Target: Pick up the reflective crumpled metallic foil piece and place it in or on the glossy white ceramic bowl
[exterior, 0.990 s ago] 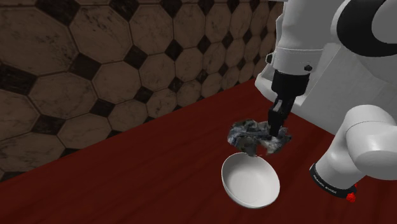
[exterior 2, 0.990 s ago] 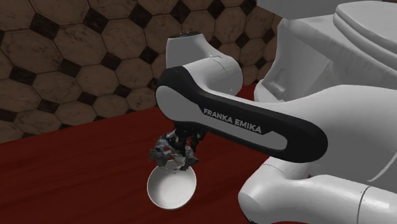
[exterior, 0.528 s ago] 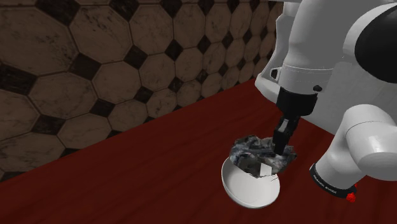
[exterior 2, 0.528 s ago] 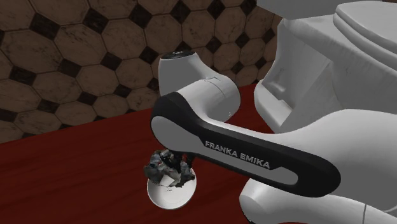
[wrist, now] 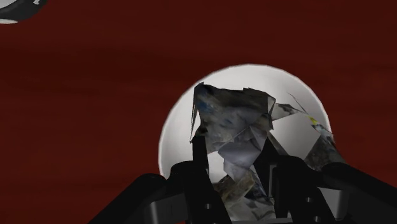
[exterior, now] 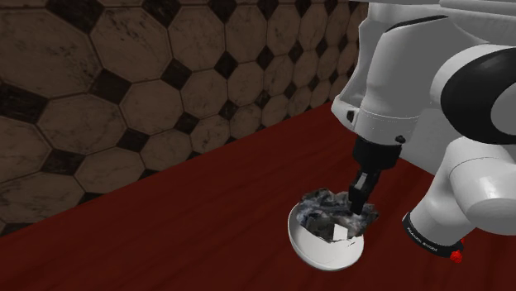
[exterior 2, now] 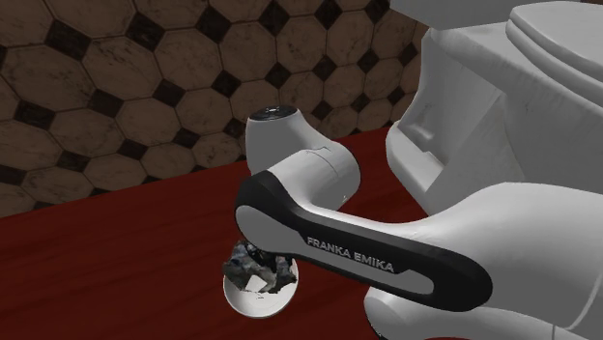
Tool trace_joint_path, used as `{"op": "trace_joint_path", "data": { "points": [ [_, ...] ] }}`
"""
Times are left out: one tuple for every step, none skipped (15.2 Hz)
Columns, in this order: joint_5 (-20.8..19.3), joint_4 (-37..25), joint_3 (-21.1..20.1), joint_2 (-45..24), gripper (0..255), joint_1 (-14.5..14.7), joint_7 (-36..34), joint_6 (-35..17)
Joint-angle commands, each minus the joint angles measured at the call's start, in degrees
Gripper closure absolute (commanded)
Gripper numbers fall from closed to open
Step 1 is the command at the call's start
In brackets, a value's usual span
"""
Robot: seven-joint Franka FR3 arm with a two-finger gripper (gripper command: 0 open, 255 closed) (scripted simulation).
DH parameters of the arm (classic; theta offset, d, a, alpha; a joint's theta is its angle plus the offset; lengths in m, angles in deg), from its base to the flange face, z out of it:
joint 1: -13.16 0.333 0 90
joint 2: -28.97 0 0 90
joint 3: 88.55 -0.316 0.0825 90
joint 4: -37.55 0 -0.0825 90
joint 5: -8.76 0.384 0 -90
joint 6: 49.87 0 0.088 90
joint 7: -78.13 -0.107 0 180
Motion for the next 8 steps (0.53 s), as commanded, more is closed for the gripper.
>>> {"op": "trace_joint_path", "data": {
  "points": [
    [0.51, 1.16, -0.54, -0.74, 255, 0.01, 0.46, -1.88],
    [0.83, 1.81, -0.83, -0.93, 255, 0.11, 0.61, -2.71],
    [1.16, 2.46, -1.14, -1.14, 255, 0.22, 0.75, -3.55],
    [1.50, 3.09, -1.44, -1.38, 255, 0.33, 0.90, -4.40],
    [1.84, 3.71, -1.76, -1.65, 255, 0.44, 1.05, -5.27],
    [1.98, 3.95, -1.88, -1.76, 255, 0.49, 1.11, -5.62],
    [1.98, 3.96, -1.88, -1.76, 255, 0.49, 1.11, -5.61],
    [1.98, 3.95, -1.88, -1.76, 255, 0.49, 1.11, -5.62]
  ]
}}
